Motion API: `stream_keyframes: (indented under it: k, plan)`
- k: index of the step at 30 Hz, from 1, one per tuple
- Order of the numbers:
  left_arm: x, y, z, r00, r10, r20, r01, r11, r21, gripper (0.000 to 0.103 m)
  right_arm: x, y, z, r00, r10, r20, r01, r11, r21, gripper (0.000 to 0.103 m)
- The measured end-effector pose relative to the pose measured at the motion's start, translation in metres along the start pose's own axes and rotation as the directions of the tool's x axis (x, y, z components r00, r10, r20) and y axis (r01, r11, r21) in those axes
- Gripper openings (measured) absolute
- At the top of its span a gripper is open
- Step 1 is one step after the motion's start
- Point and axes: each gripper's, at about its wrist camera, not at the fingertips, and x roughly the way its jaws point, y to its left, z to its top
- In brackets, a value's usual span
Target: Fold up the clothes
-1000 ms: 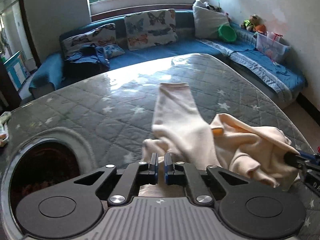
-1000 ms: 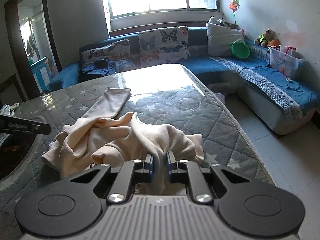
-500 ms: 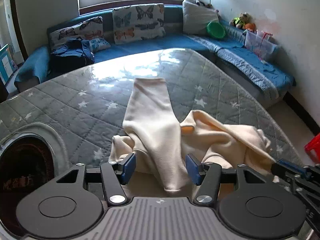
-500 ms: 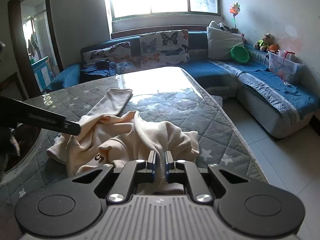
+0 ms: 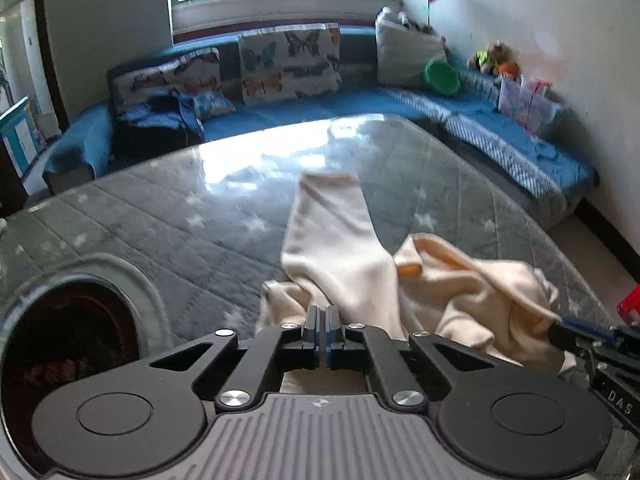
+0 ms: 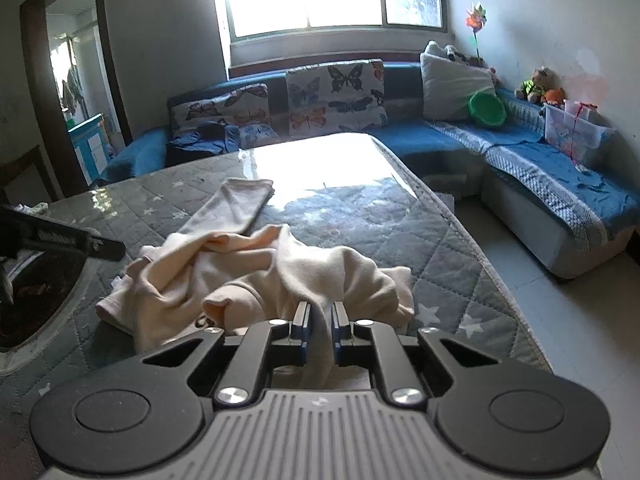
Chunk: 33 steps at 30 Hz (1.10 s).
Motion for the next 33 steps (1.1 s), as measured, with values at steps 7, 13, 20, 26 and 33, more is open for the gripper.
stream_keyframes:
  k: [7, 13, 20, 26, 33]
  plan:
    - [-0.010, -0.003, -0.005, 0.999, -0.052, -0.016, 0.052, 0.999, 0.007, 0.013, -0.010, 0.016, 0.000, 0.999, 0.025, 0.031, -0.024, 0.999, -0.030, 0.013]
    - [0.000, -0.024, -0.006, 0.998, -0.057, -0.030, 0.057, 0.998, 0.018, 0.054, -0.017, 0.039, -0.003, 0.997, 0.073, 0.032, -0.068, 0.988, -0.137, 0.028]
    - [0.030, -0.031, -0.010, 0.994, -0.035, -0.103, 0.036, 0.999, 0.005, 0.056, 0.016, 0.039, -0.013, 0.997, 0.062, -0.051, -0.068, 0.990, -0.122, 0.029]
    - [0.033, -0.017, -0.018, 0.991, -0.050, -0.121, 0.047, 0.999, -0.027, 0.010, 0.012, 0.032, -0.020, 0.995, 0.097, -0.037, -0.099, 0.992, -0.074, 0.006]
    - [0.003, 0.001, -0.016, 0.998, -0.050, -0.042, 0.049, 0.998, -0.036, 0.004, -0.019, 0.026, -0.013, 0.982, 0.189, 0.003, -0.189, 0.982, -0.019, 0.004]
